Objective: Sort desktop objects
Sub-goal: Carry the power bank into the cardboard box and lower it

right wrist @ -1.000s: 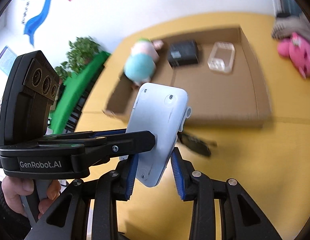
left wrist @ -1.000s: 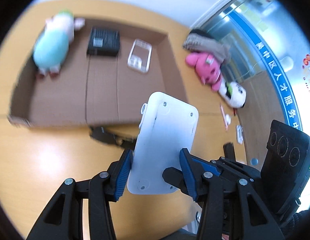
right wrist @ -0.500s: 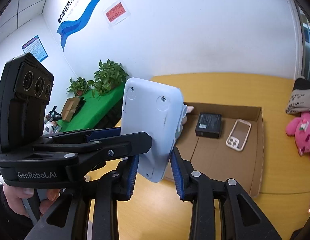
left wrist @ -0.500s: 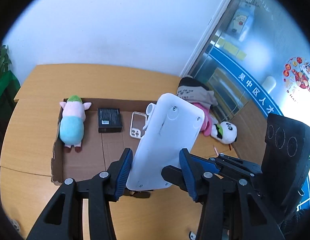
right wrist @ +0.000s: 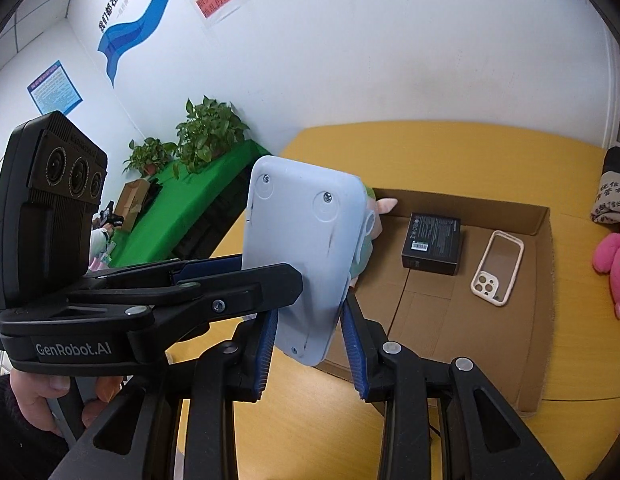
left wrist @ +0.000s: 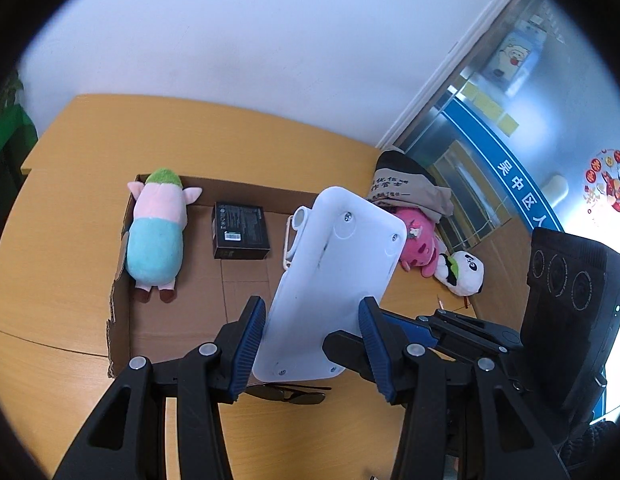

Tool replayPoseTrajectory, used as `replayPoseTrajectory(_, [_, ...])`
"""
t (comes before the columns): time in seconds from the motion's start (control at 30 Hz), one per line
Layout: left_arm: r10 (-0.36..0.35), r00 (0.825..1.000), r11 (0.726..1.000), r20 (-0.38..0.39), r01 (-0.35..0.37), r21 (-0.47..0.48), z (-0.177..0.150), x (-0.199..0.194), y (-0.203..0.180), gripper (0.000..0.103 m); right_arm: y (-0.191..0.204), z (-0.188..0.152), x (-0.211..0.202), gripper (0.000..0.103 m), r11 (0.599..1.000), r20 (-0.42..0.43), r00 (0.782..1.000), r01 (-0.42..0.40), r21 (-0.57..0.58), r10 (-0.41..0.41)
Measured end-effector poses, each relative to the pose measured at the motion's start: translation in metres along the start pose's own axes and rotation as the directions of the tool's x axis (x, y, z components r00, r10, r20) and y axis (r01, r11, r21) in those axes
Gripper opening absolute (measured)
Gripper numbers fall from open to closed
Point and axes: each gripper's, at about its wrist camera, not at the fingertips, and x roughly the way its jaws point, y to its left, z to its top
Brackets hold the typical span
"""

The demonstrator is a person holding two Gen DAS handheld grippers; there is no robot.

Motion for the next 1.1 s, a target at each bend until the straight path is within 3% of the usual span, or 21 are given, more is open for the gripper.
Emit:
replayPoseTrajectory(0.3, [-0.012,0.993,0.992,-0.122,-0.004,-0.129,-0.007,0.055,0.078,0.048,-0.017,-0.002,0.09,0.035,0.998,-0.155,0.988,-0.012,0.067,0.023])
replayPoseTrajectory(0.67, [0.022,0.955,0.972,-0.295,-0.089,-0.215,-0.036,0.119,0.141,0.048,-0.057,-0.041,0.194,0.035,0.971,-0.313,0.94,-0.063,0.231,0.136])
replayPoseTrajectory(0.9, [-0.015,0.933,0.963,-0.359,-0.083,-0.256,-0.042,0.156,0.152,0.048,-0.088,-0.057,0.218,0.035,0.946,-0.353,0.923,-0.031,0.324,0.151])
replayPoseTrajectory(1.1, [-0.015,0.911,0.945,-0.413,-0.122,-0.305,-0.049,0.183,0.164,0.047,-0.115,-0.064,0.237,0.035,0.93,-0.428,0.89,0.013,0.367,0.156])
